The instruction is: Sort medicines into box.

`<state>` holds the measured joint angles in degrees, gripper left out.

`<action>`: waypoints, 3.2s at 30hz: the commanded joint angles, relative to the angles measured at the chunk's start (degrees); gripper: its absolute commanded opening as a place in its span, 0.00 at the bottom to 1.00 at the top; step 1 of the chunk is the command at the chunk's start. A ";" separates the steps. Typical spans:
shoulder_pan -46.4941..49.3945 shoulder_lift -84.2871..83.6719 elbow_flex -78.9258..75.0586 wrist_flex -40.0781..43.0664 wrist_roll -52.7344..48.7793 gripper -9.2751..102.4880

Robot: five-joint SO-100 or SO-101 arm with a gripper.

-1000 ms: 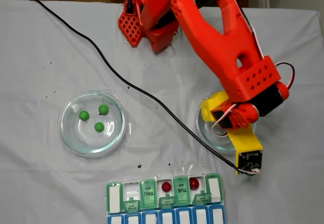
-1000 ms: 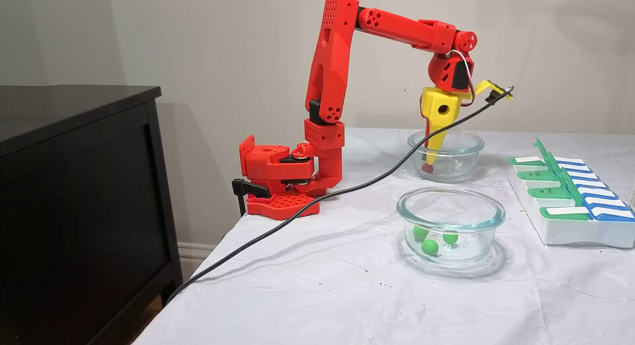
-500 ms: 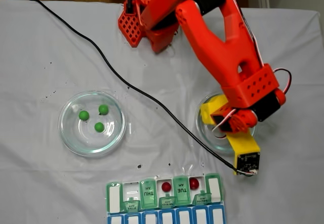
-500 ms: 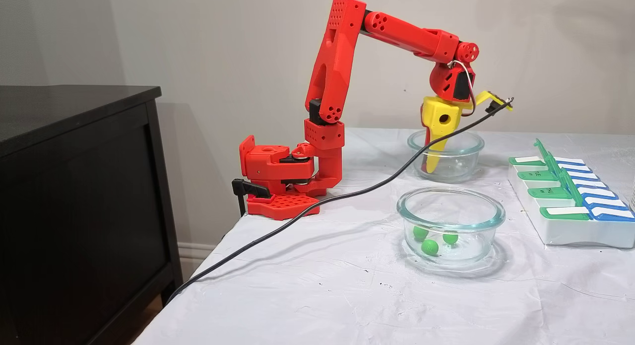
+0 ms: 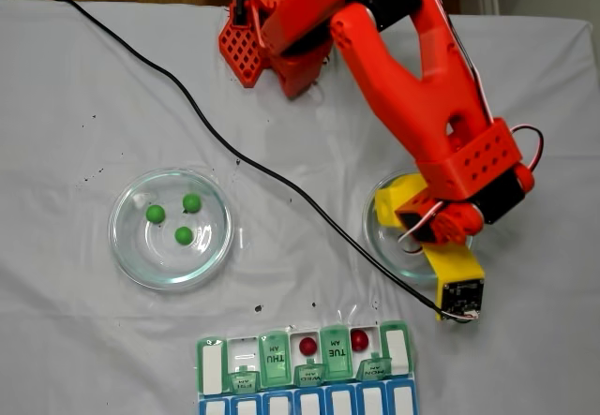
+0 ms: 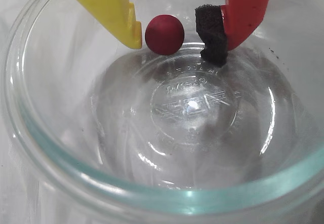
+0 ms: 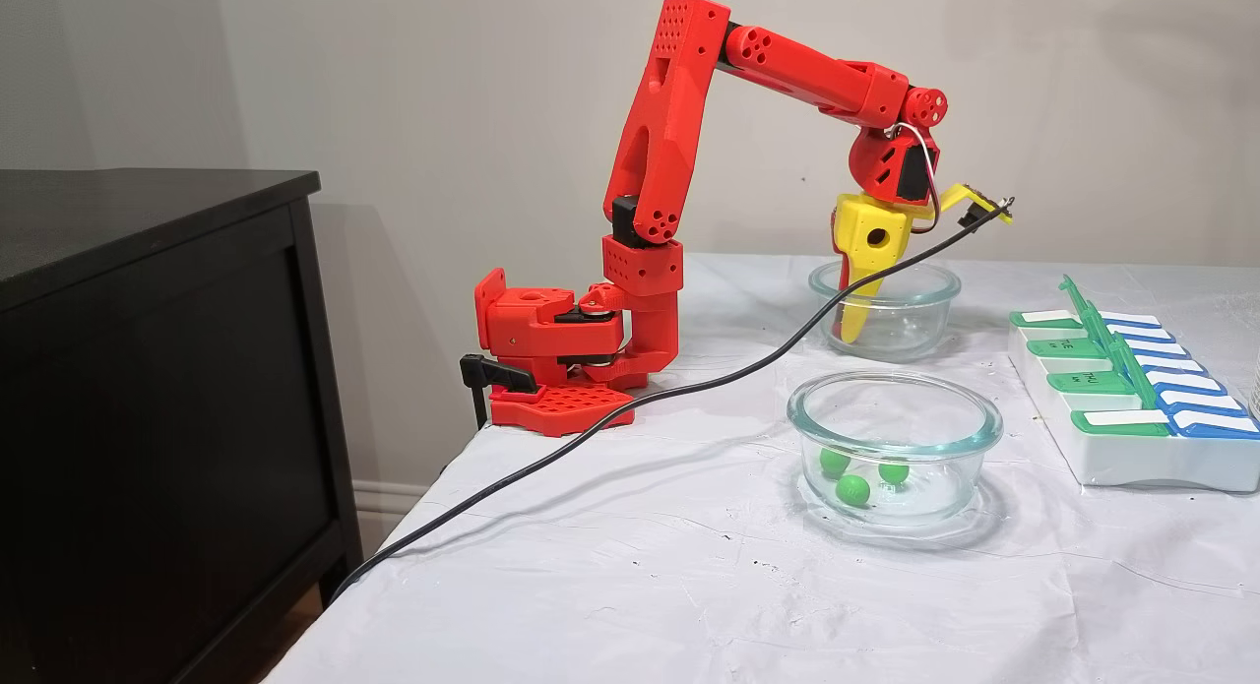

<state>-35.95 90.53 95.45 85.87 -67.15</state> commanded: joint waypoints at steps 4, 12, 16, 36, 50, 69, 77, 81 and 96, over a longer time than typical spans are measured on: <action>-1.58 1.23 -0.62 1.67 0.88 0.22; -2.11 0.53 -0.26 1.49 1.49 0.13; -2.20 0.70 0.26 0.88 1.58 0.10; 4.75 21.62 -9.93 -5.10 26.63 0.08; 27.60 29.88 -9.14 -20.04 29.27 0.08; 42.10 12.48 -12.30 -21.09 25.75 0.08; 42.45 6.94 -18.54 -22.94 26.02 0.08; 42.80 3.16 -23.29 -23.03 26.63 0.08; 42.98 -1.32 -27.25 -23.12 24.87 0.26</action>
<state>6.68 85.87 74.18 62.31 -41.40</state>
